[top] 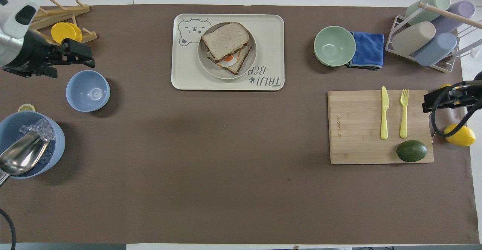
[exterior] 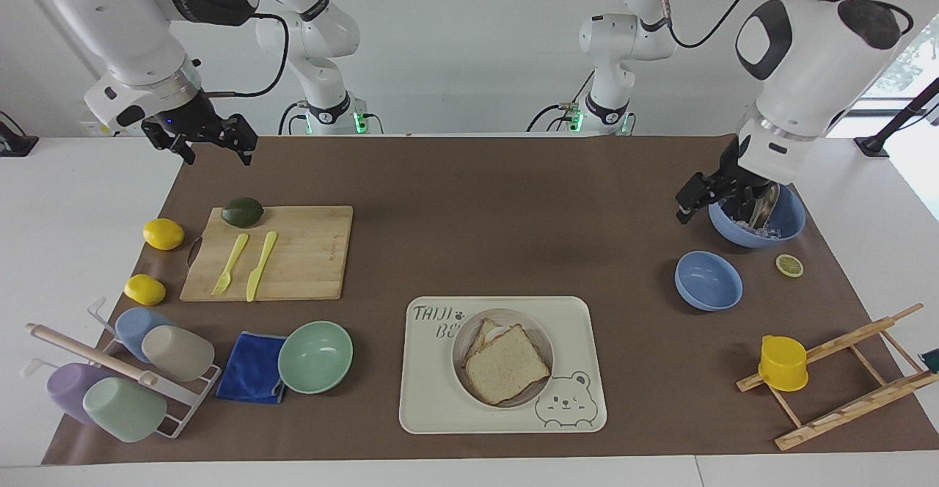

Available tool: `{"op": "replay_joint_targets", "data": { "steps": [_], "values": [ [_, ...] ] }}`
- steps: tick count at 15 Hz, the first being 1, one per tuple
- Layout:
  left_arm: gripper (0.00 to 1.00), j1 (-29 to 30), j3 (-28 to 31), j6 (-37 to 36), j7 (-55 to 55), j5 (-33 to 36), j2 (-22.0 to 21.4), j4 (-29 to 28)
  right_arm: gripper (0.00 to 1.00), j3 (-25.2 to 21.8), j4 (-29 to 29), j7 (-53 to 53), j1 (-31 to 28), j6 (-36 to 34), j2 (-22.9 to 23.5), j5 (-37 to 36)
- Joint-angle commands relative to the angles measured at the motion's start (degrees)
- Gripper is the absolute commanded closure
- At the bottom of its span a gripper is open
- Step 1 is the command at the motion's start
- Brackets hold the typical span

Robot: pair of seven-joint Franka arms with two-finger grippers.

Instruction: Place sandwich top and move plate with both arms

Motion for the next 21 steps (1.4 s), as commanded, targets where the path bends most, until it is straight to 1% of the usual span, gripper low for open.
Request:
{"op": "replay_joint_targets", "data": {
  "steps": [1,4,5,7,9,11,12,14,18,21],
  "values": [
    [0.0,1.37,-0.32,-5.74,3.89,1.26,-5.89,-2.25,0.0,0.58,-1.25,-1.51,-1.11,-0.13,-1.31,1.24],
    [0.0,2.87,-0.41,-11.45,5.38,1.43,-8.36,-2.33,0.0,0.58,-1.25,-1.51,-1.11,-0.04,-1.31,1.24],
    [0.0,2.79,-0.59,-12.95,7.92,3.09,-8.45,-2.42,0.0,0.58,-1.25,-1.51,-1.11,-0.04,-1.31,1.24],
    [0.0,2.7,-1.03,-12.26,10.57,3.98,-8.89,-4.34,0.0,0.58,-1.25,-1.51,-1.11,-0.04,-1.31,1.24],
    [0.0,2.35,-1.2,-9.03,10.58,4.25,-8.11,-4.97,0.0,0.58,-1.25,-1.51,-1.11,-0.04,-1.31,1.24],
    [0.0,3.74,-2.42,-5.77,11.1,4.51,-7.84,-4.97,0.0,0.58,-1.25,-1.51,-1.11,-0.13,-1.31,1.24],
    [0.0,5.58,-3.39,-5.32,12.41,5.29,-7.31,-4.62,0.0,0.58,-1.25,-1.51,-1.11,-0.04,-1.31,1.24],
    [0.0,6.13,-4.54,-5.14,14.18,6.88,-7.31,-4.27,0.0,0.58,-1.25,-1.51,-1.11,-0.04,-1.31,1.24],
    [0.0,5.68,-4.54,-7.33,13.74,6.97,-8.8,-5.49,0.0,0.58,-1.25,-1.51,-1.11,-0.13,-1.31,1.24],
    [0.0,5.07,-4.54,-7.43,11.38,6.97,-10.73,-9.61,0.0,0.58,-1.25,-1.51,-1.11,-0.04,-1.31,1.24]
  ]
}}
